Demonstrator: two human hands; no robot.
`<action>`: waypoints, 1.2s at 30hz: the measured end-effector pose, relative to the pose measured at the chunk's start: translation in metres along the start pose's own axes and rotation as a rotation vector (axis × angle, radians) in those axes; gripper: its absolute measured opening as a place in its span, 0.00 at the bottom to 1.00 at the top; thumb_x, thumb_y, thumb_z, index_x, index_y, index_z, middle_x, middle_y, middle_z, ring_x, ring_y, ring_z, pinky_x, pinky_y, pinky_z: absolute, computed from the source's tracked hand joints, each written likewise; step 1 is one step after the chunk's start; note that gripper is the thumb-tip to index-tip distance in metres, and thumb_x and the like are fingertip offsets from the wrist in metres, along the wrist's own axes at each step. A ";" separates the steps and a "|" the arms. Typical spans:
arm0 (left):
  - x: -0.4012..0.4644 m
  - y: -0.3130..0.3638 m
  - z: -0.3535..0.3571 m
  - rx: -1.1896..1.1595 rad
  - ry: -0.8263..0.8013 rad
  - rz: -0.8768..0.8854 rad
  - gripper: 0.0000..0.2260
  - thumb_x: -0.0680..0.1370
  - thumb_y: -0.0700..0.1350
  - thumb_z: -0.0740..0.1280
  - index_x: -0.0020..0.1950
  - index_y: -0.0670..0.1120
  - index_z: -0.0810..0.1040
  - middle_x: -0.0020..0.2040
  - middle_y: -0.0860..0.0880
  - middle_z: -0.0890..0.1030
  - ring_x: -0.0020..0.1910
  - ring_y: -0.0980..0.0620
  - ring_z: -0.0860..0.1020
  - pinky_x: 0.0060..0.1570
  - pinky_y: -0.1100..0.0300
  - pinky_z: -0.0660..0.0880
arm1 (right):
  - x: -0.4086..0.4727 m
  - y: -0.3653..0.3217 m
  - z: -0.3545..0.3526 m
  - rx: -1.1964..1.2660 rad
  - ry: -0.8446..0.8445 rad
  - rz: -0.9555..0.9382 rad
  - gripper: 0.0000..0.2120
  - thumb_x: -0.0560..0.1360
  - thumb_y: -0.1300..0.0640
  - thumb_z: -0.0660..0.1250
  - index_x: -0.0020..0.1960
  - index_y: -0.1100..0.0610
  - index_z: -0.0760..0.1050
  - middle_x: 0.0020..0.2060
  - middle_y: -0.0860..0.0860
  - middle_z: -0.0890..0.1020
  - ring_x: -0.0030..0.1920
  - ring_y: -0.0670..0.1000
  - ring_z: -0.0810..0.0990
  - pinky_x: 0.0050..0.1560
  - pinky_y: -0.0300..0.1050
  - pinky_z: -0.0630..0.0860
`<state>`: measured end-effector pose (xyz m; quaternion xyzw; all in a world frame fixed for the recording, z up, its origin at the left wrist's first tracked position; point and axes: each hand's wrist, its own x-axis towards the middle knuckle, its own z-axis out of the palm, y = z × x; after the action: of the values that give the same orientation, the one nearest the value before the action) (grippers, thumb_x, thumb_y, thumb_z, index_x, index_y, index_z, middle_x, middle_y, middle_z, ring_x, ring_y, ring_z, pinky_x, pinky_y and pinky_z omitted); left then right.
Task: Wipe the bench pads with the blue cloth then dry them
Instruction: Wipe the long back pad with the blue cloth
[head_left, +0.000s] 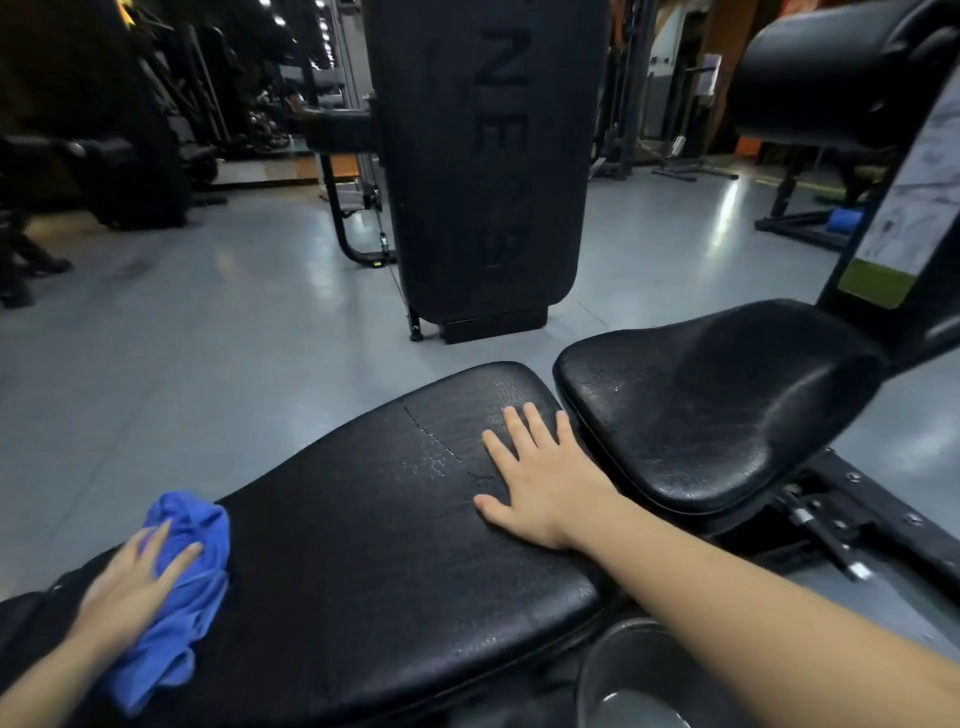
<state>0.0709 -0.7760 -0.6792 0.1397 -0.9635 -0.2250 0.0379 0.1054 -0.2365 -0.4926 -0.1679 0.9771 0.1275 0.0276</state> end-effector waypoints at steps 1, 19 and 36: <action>-0.033 0.044 -0.010 -0.032 -0.006 -0.016 0.33 0.77 0.65 0.60 0.78 0.49 0.65 0.77 0.44 0.63 0.78 0.45 0.59 0.73 0.48 0.59 | 0.000 -0.001 -0.001 0.002 -0.003 0.002 0.40 0.79 0.31 0.41 0.82 0.53 0.40 0.80 0.62 0.40 0.80 0.63 0.37 0.76 0.69 0.40; -0.068 0.195 -0.015 -0.011 -0.064 0.200 0.38 0.71 0.73 0.51 0.77 0.57 0.62 0.78 0.52 0.61 0.75 0.47 0.63 0.72 0.54 0.59 | 0.001 -0.002 -0.001 -0.022 -0.015 0.008 0.47 0.69 0.30 0.29 0.82 0.53 0.38 0.80 0.60 0.40 0.80 0.62 0.37 0.76 0.68 0.41; 0.005 0.158 -0.016 -0.103 -0.057 0.041 0.27 0.81 0.62 0.60 0.76 0.52 0.66 0.73 0.45 0.71 0.71 0.43 0.69 0.69 0.50 0.63 | 0.001 -0.002 0.002 0.013 0.016 -0.010 0.39 0.79 0.31 0.40 0.82 0.53 0.40 0.81 0.57 0.39 0.80 0.60 0.35 0.77 0.67 0.39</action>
<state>0.0284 -0.6484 -0.5948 0.1111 -0.9540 -0.2776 0.0221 0.1049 -0.2385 -0.4955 -0.1738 0.9772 0.1198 0.0213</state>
